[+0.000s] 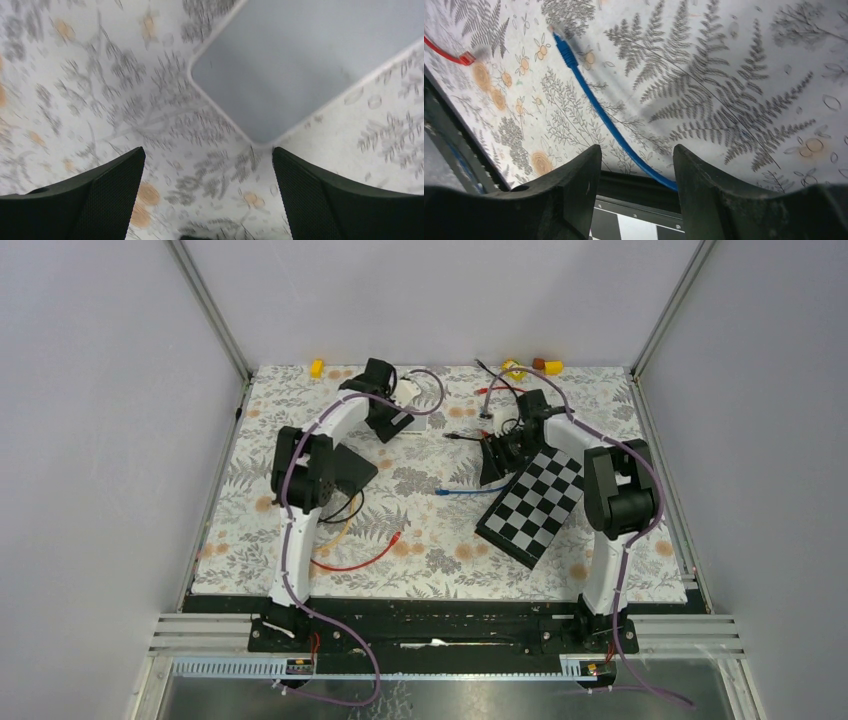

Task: Pull the plug from the switch port
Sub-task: Move the switch port to the center of the board, then pick up the connector from the center of the board, then place the connector at the center of the board, then move the switch port to the center of the board.

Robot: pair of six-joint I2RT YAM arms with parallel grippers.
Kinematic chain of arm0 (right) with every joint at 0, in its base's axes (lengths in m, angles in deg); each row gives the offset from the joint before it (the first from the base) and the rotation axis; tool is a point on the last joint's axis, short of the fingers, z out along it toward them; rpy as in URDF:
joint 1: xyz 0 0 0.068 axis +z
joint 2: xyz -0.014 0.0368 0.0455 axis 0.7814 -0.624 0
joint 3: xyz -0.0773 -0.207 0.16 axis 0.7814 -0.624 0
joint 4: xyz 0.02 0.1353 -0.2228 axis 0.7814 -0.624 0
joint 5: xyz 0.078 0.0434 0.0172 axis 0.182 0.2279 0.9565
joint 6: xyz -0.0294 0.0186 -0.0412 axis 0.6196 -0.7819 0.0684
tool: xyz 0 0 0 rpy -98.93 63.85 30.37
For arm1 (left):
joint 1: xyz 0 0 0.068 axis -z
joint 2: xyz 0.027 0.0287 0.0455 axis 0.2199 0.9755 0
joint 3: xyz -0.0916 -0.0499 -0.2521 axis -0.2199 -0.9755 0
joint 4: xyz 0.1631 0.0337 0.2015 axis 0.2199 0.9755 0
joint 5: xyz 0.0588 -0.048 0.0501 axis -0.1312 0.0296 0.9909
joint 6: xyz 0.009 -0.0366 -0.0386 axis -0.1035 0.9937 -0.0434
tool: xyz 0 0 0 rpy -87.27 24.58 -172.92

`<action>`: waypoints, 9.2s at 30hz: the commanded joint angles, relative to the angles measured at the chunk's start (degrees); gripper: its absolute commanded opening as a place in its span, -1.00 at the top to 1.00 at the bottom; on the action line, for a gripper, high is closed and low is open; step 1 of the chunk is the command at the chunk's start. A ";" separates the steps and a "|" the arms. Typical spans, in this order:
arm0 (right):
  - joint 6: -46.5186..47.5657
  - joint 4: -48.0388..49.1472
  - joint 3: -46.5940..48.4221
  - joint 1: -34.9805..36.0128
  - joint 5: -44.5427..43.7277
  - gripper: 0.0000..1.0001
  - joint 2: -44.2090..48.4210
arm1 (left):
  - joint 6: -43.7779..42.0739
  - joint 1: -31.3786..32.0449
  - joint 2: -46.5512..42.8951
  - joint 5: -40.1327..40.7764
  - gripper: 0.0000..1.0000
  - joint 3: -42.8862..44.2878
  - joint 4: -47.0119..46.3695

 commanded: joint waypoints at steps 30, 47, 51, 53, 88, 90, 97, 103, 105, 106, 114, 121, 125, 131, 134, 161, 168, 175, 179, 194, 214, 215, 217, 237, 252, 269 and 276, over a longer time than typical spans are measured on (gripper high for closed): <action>18.70 -7.08 4.81 16.42 -23.39 0.53 -0.80 | 18.32 -7.67 -37.54 -22.73 -0.97 -35.91 -10.23; 11.78 -25.23 28.56 17.04 5.99 1.00 4.85 | 22.68 -13.23 -40.55 -23.27 -0.97 -37.54 -13.69; 10.25 -26.32 33.20 17.04 7.49 1.00 5.90 | 23.56 -13.97 -40.71 -23.87 -0.97 -37.38 -14.06; 9.37 -26.37 35.11 17.07 7.50 1.00 6.58 | 23.89 -14.30 -40.81 -23.98 -0.97 -37.47 -14.28; -5.18 -31.30 45.33 5.62 30.20 1.00 1.07 | 25.23 -16.37 -41.91 -26.97 -0.97 -38.96 -14.48; -6.90 -29.90 45.00 5.15 31.49 1.00 1.17 | 25.30 -16.48 -41.91 -27.18 -0.97 -38.98 -14.45; -10.24 -26.89 45.27 3.08 31.61 1.00 1.07 | 25.31 -16.71 -42.16 -27.36 -0.97 -39.25 -14.46; -1.69 -26.86 46.86 3.02 12.99 1.00 2.90 | 25.53 -16.87 -41.99 -27.80 -0.97 -39.28 -14.51; 0.72 -26.85 47.94 3.02 7.75 1.00 3.09 | 25.56 -16.91 -42.00 -27.82 -0.98 -39.31 -14.39; 1.67 -26.86 48.48 3.02 5.84 1.00 3.19 | 25.62 -16.98 -42.00 -27.81 -0.98 -39.31 -14.46; 2.67 -26.33 54.44 3.02 1.48 1.00 4.27 | 25.64 -17.30 -41.39 -27.87 -0.97 -39.24 -14.48; 2.29 -25.99 58.66 3.02 -0.68 1.00 5.55 | 25.72 -17.53 -41.12 -28.09 -0.98 -39.19 -14.50; 2.44 -24.35 58.60 3.02 -3.21 1.00 7.06 | 25.70 -17.71 -40.98 -28.23 -0.97 -39.16 -14.41; 4.18 -22.09 58.45 2.96 -8.45 1.00 7.16 | 25.88 -17.72 -41.06 -28.46 -0.98 -39.16 -14.43; 6.70 -21.34 58.45 3.01 -12.16 1.00 5.74 | 25.92 -17.72 -41.03 -28.51 -0.97 -39.11 -14.46; 27.27 -18.64 40.10 8.76 -27.59 0.95 -15.05 | 25.93 -17.72 -39.47 -29.75 -0.97 -38.62 -13.54; 27.95 -18.36 36.07 10.26 -31.02 0.58 -16.03 | 26.33 -17.72 -39.92 -29.21 -0.97 -38.98 -13.52; 24.92 -15.88 35.85 10.31 -34.18 0.10 -14.92 | 27.67 -17.72 -40.15 -25.04 -0.97 -39.15 -14.56; 22.48 -13.31 32.87 10.31 -33.39 -0.26 -11.60 | 28.04 -17.72 -40.53 -22.50 -0.97 -39.91 -15.60; 13.19 -7.01 14.81 10.31 -21.29 -0.88 8.89 | 22.64 -19.70 -42.41 -19.06 -0.97 -45.86 -10.17; 5.17 -5.06 4.15 13.25 -8.31 -0.93 11.73 | 30.76 -30.00 -28.15 -30.53 -0.97 -40.65 -4.45; 4.47 -5.06 5.54 13.96 -7.56 -0.93 10.16 | 31.15 -30.09 -27.78 -30.87 -0.96 -40.64 -4.78; 2.65 -4.81 8.43 15.10 -6.01 -0.93 6.91 | 31.98 -30.15 -27.02 -31.38 -0.95 -40.74 -5.52; -13.81 2.58 26.18 18.38 6.83 -0.86 -20.36 | 39.19 -23.99 -19.97 -47.13 -0.39 -40.12 -8.90; -17.85 5.85 20.32 17.95 10.80 -0.65 -19.47 | 41.06 -12.63 -18.82 -51.20 -0.37 -38.11 -11.68; -28.01 16.73 14.33 9.79 22.21 0.08 -13.75 | 41.97 -7.39 -22.66 -57.39 -0.36 -39.42 -15.35; -26.22 16.57 11.64 8.47 22.91 0.10 -10.45 | 42.03 -3.85 -21.43 -57.40 -0.36 -37.66 -15.31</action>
